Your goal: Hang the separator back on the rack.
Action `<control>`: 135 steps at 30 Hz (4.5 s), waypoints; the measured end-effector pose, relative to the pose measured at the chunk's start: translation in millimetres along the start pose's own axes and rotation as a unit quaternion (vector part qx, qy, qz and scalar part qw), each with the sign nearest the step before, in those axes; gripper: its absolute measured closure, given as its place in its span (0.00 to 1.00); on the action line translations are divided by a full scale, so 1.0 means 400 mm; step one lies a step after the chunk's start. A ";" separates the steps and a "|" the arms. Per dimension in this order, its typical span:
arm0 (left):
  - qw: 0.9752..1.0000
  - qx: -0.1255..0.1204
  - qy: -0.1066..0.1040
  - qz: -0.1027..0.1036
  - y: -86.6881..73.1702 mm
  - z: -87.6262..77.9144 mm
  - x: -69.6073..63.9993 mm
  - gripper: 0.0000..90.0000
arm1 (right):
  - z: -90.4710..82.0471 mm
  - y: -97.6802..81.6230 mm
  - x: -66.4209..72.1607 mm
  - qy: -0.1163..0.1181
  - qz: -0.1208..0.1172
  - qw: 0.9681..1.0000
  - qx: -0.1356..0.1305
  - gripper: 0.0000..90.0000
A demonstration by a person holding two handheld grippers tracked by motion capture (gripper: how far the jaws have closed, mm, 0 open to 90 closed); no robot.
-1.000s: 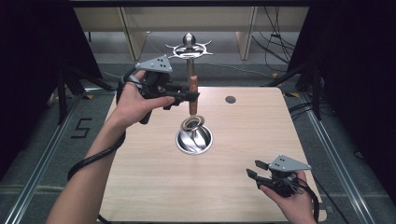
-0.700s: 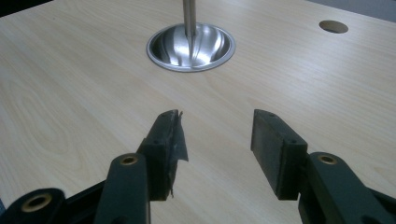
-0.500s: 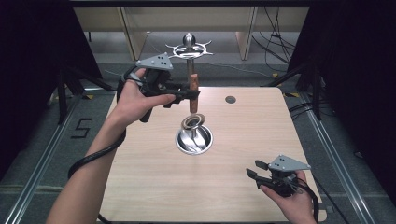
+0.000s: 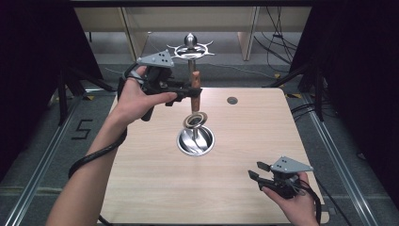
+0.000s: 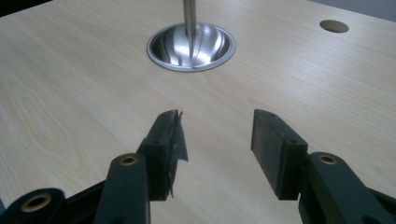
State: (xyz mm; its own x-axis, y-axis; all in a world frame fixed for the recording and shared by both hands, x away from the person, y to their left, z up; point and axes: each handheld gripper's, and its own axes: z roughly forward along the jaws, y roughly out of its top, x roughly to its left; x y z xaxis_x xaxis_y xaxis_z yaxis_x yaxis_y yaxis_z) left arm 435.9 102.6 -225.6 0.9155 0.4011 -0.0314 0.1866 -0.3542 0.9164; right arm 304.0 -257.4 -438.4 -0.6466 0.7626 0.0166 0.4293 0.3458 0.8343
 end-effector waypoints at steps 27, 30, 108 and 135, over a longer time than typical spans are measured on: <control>1.000 -0.004 0.001 -0.005 0.024 -0.003 0.013 0.81 | 0.001 -0.001 0.000 -0.001 -0.002 1.000 -0.003 0.58; 1.000 -0.003 0.002 -0.003 0.027 -0.004 0.014 0.81 | 0.002 -0.001 0.001 -0.001 -0.002 1.000 -0.003 0.58; 0.997 -0.043 -0.016 -0.067 0.020 -0.016 0.066 0.80 | 0.007 -0.002 0.003 0.008 -0.003 1.000 0.004 0.58; 0.996 -0.064 0.013 -0.068 -0.004 -0.019 0.074 0.77 | 0.006 -0.004 0.001 0.002 -0.005 1.000 0.003 0.58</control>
State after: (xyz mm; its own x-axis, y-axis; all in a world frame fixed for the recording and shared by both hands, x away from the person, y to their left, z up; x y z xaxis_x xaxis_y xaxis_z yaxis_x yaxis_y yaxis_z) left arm 460.0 121.4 -225.1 0.8748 0.4605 -0.1504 0.2602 -0.1848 0.9477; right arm 304.5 -256.3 -441.0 -0.6533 0.7570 0.0114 0.4268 0.3558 0.8314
